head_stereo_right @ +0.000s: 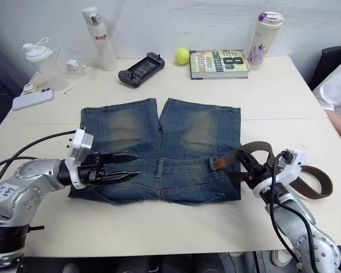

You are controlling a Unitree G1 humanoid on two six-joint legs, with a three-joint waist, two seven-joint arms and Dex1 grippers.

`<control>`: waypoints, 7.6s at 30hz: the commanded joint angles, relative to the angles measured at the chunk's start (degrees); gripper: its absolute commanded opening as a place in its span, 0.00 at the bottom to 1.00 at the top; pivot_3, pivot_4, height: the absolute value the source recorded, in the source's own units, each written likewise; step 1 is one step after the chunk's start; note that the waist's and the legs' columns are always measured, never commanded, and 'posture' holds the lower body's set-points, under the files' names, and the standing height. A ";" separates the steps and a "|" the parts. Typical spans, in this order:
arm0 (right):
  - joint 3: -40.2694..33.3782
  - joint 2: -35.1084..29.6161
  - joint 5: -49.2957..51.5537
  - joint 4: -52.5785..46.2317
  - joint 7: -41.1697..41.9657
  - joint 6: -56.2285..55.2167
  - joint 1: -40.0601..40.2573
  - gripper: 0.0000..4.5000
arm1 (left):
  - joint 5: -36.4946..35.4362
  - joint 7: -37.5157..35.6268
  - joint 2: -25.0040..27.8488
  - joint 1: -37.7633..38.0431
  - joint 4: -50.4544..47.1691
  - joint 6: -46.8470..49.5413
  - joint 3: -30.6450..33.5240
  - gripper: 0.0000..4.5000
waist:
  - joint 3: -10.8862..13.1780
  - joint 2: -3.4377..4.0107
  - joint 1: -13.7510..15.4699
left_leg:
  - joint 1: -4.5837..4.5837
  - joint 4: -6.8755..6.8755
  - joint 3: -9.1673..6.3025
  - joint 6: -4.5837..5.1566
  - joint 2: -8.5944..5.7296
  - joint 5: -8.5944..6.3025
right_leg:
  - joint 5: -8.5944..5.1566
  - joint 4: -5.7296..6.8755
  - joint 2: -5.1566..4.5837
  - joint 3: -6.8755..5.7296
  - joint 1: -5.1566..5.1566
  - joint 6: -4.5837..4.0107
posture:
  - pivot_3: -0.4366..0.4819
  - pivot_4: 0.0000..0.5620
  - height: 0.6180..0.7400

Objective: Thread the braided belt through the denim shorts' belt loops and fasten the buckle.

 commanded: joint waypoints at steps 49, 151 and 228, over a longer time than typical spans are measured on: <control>9.50 15.53 -9.04 6.39 -1.54 10.23 -5.46 0.00 | 12.49 -2.18 -3.46 -10.56 7.63 -15.34 -13.23 0.67 | -0.02 -0.03 -0.11 | -0.15 0.01 -0.04 -0.16 0.00 0.10 | 0.00 0.10 0.02 -0.01 -0.19 0.00 | 0.48 0.27 1.00; 5.13 22.04 14.52 6.77 -12.54 -3.31 -5.98 0.00 | 52.25 11.81 -22.23 -39.16 60.53 -87.38 -29.65 1.00 | -0.20 -0.38 0.04 | -0.59 0.26 -0.20 0.00 -0.03 0.24 | 0.03 0.32 0.02 -0.27 -0.39 0.06 | 0.48 0.27 1.00; 6.15 -10.43 -48.07 -6.66 1.48 25.90 -4.78 0.01 | 60.66 22.54 -16.98 -33.25 53.73 -92.32 -28.90 0.00 | -0.22 -0.49 2.15 | -0.63 0.98 -0.37 0.10 -0.12 0.17 | 0.05 0.37 -0.06 -0.48 -0.20 0.10 | 0.48 0.27 1.00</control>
